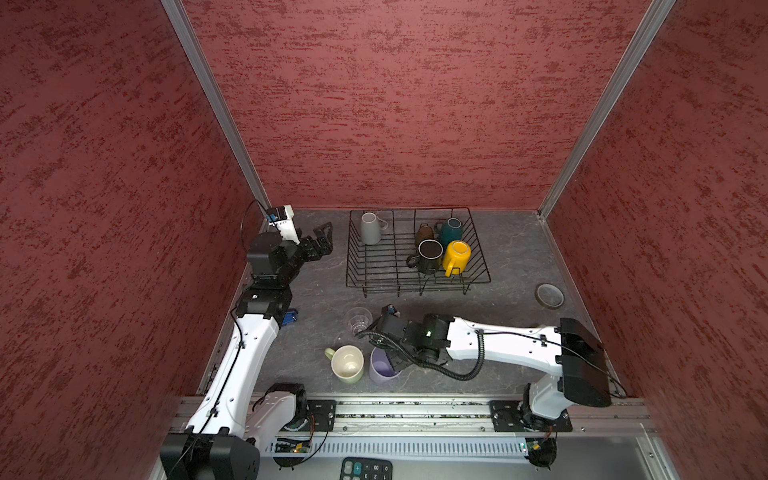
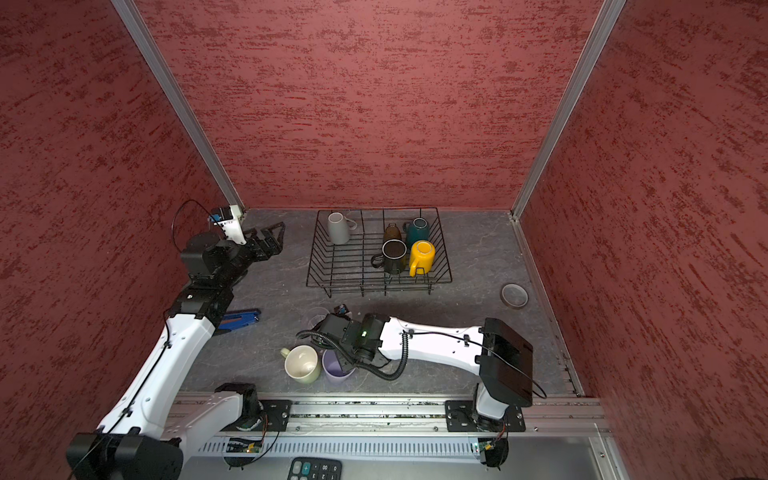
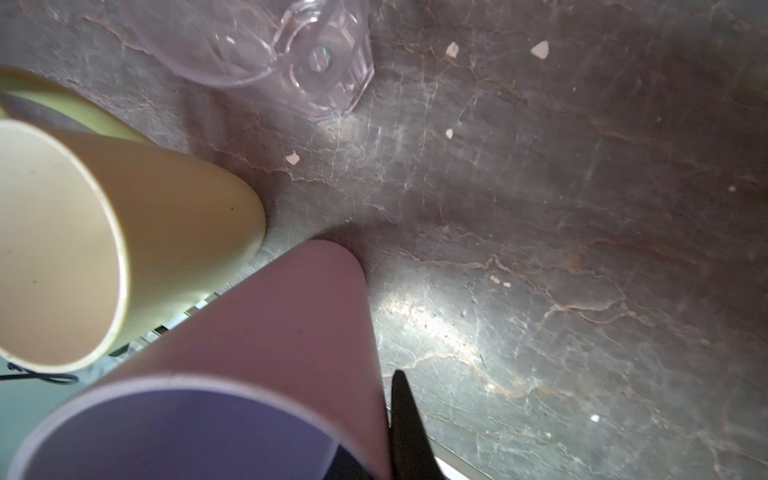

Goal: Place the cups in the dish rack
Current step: 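Grasp the lilac cup with the right gripper and lift it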

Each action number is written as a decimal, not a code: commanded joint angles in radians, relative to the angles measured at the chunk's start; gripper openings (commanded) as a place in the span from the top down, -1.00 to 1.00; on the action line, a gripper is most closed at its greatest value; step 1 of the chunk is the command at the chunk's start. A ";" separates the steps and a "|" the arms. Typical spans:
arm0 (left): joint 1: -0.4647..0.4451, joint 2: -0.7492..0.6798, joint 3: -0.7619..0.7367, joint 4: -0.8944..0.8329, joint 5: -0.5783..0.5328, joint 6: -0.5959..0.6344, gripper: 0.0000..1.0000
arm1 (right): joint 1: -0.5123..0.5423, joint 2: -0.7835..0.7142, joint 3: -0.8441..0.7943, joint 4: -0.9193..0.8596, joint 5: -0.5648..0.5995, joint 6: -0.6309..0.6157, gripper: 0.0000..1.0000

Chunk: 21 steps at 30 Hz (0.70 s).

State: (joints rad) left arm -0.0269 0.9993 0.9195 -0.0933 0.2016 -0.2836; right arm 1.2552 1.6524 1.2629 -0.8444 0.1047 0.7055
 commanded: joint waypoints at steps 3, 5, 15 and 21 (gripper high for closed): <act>0.007 -0.015 -0.008 -0.001 -0.015 -0.005 -0.99 | 0.002 -0.065 -0.002 -0.190 0.151 0.027 0.99; 0.008 -0.015 -0.012 0.002 -0.018 -0.011 -0.99 | -0.014 -0.108 -0.033 -0.230 0.167 0.046 1.00; -0.006 -0.014 -0.048 0.092 0.073 0.000 -0.99 | -0.217 -0.518 -0.158 -0.094 0.080 0.039 1.00; -0.044 -0.008 -0.075 0.178 0.261 0.039 -0.99 | -0.451 -0.637 -0.153 0.081 -0.089 -0.072 1.00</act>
State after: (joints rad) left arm -0.0525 0.9916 0.8627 -0.0002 0.3367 -0.2741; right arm 0.8696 1.0359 1.1114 -0.8948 0.1200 0.6876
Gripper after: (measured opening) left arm 0.996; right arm 0.081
